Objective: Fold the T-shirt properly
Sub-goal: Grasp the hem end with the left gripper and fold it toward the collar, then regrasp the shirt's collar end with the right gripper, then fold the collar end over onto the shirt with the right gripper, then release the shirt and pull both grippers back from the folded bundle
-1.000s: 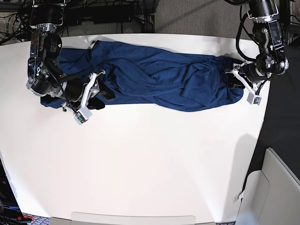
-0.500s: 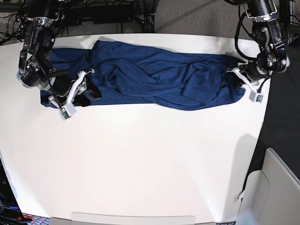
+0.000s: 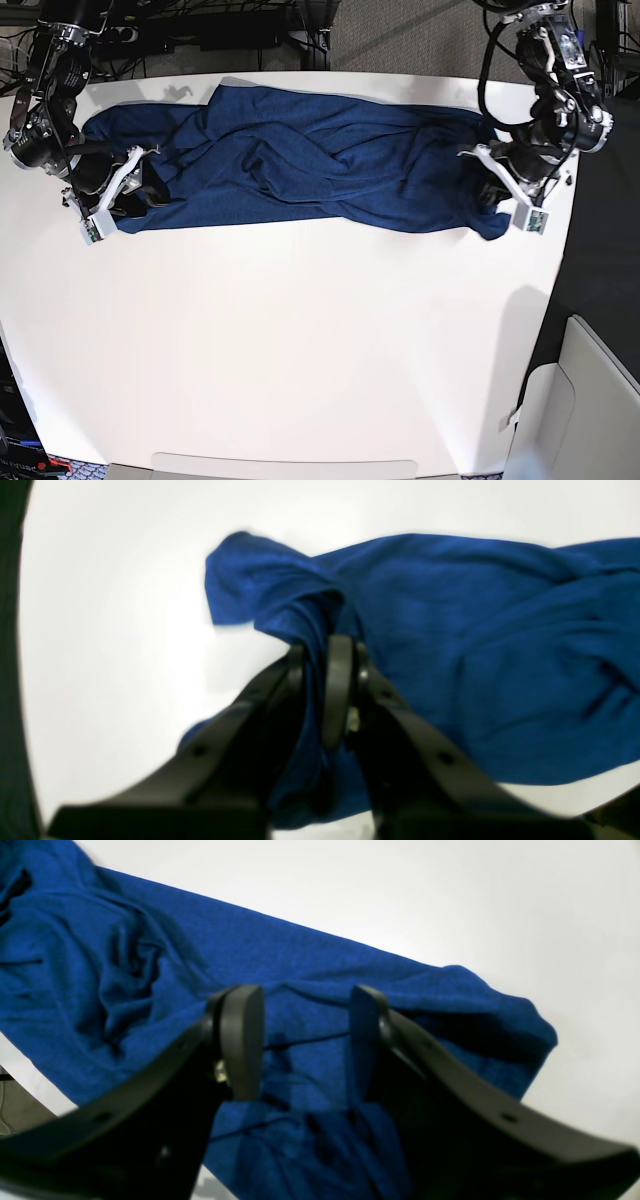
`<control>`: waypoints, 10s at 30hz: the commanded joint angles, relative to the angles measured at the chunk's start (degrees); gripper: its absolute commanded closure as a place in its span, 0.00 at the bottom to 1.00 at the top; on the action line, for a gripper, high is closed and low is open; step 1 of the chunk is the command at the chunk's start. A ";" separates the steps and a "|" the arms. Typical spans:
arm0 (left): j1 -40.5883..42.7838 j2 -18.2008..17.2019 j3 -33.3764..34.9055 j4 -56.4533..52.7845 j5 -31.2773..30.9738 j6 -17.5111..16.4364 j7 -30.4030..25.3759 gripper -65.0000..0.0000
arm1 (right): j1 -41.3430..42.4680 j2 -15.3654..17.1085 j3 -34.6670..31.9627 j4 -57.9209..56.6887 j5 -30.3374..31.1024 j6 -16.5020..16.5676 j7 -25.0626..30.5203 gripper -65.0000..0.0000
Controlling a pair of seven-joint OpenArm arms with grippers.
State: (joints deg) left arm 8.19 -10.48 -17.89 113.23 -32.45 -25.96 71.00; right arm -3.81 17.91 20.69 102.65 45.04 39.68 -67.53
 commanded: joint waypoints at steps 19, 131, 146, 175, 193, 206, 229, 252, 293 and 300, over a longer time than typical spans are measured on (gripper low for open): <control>-1.72 12.02 21.36 4.09 -0.65 -0.29 1.04 1.00 | 0.69 0.77 1.07 1.04 1.16 0.32 1.02 0.57; 2.14 2.00 17.76 -9.63 -6.81 -0.20 0.34 0.69 | 1.57 1.56 3.71 -19.79 -5.43 0.32 -4.17 0.17; 2.06 2.08 17.76 -9.63 -6.81 -0.20 0.34 0.69 | -0.36 -4.42 3.80 -16.89 -4.20 0.32 -9.26 0.66; 2.23 2.17 17.67 -9.63 -6.81 -0.20 0.34 0.69 | 2.89 -18.57 1.77 -2.48 17.60 0.32 -12.47 0.99; 2.32 2.17 17.67 -9.98 -6.81 -0.11 0.25 0.69 | 11.51 -26.91 -16.78 -16.10 6.26 0.32 -12.47 0.98; 2.32 2.00 17.67 -9.98 -6.81 -0.11 0.07 0.69 | 14.06 -26.91 -31.72 -17.68 5.47 0.32 -10.23 0.61; 6.63 3.23 11.96 4.79 -7.07 -0.11 0.07 0.69 | 12.03 -10.75 -5.43 -5.20 5.21 0.32 -10.23 0.61; 10.94 3.40 25.76 5.23 -6.89 7.80 -13.11 0.69 | 8.08 -8.90 -15.02 -2.30 -4.82 0.32 -7.95 0.61; 19.38 1.21 12.13 6.64 -7.33 7.63 -13.11 0.97 | 9.31 -11.71 -18.45 -5.20 -8.25 0.32 -4.08 0.61; 15.95 1.73 12.22 6.64 -14.63 7.71 -13.11 0.80 | 9.31 -11.63 -18.45 -6.96 -8.25 0.32 -3.64 0.61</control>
State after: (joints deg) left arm 24.51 -8.43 -5.63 118.76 -46.19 -17.96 58.83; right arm 4.45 6.17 2.11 94.74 35.79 39.68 -72.75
